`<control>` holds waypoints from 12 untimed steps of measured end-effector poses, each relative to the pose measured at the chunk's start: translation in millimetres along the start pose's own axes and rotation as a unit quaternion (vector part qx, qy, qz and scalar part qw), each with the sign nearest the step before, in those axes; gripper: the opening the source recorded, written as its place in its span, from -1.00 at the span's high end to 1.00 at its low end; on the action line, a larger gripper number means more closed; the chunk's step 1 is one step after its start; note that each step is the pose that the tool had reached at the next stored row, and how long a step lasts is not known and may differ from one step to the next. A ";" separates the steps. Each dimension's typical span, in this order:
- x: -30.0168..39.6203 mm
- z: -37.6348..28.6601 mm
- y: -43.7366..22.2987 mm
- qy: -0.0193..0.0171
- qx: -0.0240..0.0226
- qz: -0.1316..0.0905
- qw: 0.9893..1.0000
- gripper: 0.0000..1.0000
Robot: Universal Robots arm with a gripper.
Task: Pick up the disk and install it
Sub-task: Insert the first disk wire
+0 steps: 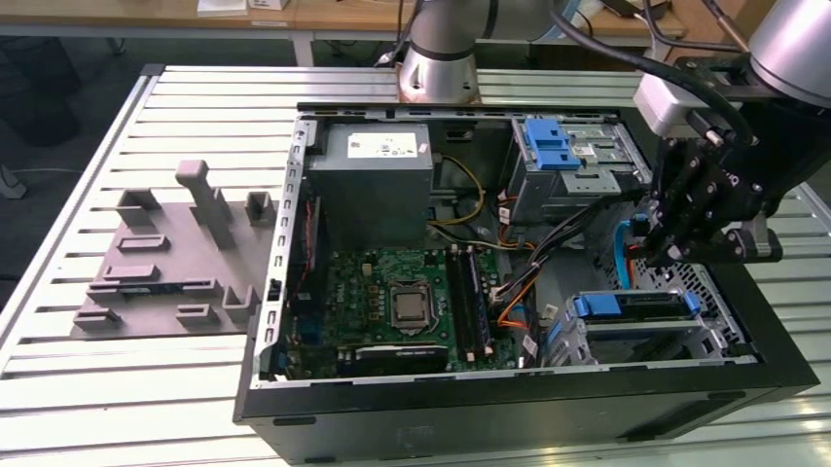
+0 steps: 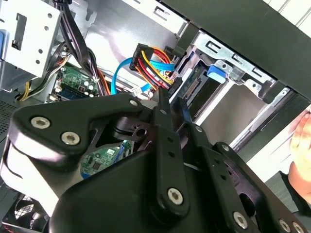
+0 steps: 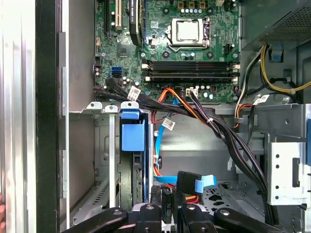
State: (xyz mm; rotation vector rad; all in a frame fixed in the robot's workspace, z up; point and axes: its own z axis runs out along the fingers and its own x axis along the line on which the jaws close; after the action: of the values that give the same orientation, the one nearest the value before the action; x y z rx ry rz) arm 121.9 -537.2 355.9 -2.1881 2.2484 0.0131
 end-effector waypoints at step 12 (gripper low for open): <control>0.0 2.0 -0.2 0.000 0.001 0.000 1.000 0.52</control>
State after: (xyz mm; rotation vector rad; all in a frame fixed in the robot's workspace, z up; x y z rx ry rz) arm 122.1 -537.1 353.9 -2.1872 2.2475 0.0113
